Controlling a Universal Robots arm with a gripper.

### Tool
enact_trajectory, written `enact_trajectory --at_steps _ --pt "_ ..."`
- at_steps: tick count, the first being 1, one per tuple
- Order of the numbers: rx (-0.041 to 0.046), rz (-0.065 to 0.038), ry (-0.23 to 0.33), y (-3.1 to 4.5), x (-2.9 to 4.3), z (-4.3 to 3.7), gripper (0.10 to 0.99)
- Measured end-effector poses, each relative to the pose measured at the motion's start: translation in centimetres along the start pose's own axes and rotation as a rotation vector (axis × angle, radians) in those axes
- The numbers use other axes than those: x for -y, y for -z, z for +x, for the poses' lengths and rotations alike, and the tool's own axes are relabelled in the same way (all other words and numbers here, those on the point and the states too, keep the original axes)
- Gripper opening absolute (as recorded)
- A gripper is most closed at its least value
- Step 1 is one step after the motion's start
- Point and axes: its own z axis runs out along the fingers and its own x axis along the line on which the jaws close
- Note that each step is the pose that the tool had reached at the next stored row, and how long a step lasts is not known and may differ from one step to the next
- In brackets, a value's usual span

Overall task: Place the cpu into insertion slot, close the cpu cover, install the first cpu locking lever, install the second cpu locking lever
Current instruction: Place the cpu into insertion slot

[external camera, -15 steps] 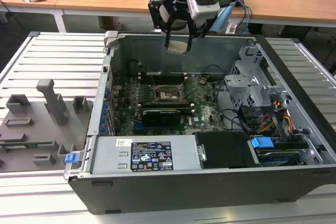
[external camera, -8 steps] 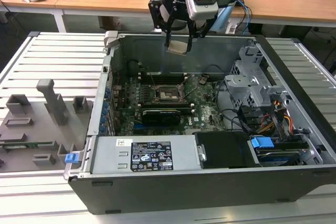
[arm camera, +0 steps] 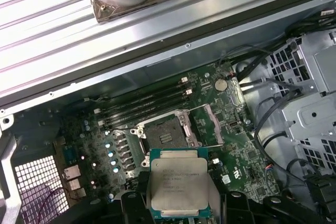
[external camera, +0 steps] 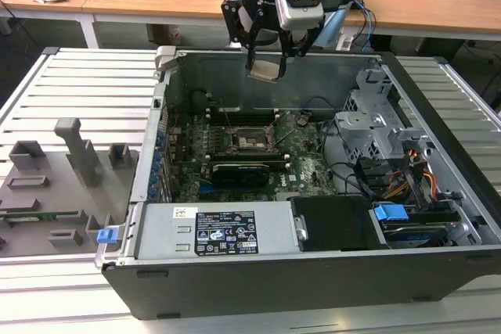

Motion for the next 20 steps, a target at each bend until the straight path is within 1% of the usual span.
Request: enact_trajectory --at_steps 10,18,20 --pt "0.0057 -0.001 -0.063 -0.02 0.01 0.03 0.522" --pt "0.0119 -0.002 -0.132 -0.07 0.02 0.04 0.522" --pt "0.0151 -0.002 -0.161 -0.12 0.02 0.04 0.522"
